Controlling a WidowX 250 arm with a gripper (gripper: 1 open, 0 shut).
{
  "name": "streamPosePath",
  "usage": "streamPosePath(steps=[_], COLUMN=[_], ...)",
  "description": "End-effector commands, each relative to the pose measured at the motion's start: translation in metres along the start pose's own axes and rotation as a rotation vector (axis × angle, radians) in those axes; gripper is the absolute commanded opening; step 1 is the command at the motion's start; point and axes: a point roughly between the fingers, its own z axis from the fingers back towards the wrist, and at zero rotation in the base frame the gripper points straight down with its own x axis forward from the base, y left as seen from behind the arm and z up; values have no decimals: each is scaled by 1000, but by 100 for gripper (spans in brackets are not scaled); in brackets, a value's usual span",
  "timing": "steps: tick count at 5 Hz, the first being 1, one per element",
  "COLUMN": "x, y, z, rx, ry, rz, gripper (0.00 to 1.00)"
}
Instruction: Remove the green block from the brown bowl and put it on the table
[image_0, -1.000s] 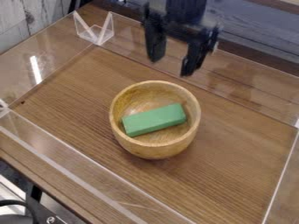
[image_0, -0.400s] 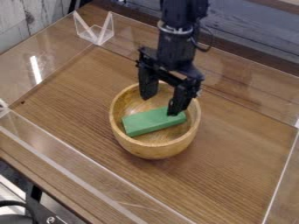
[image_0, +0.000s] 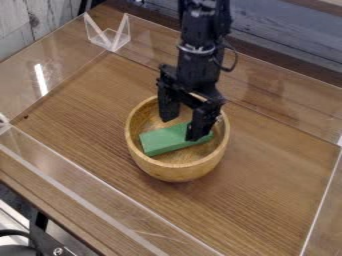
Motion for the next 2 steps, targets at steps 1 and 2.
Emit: streamPosePath(steps=[1,2], x=[6,-1], y=[9,21], z=[-1,2], rx=[1,-14], ry=[-46,-74], rz=[-52,-78], gripper=[100,100])
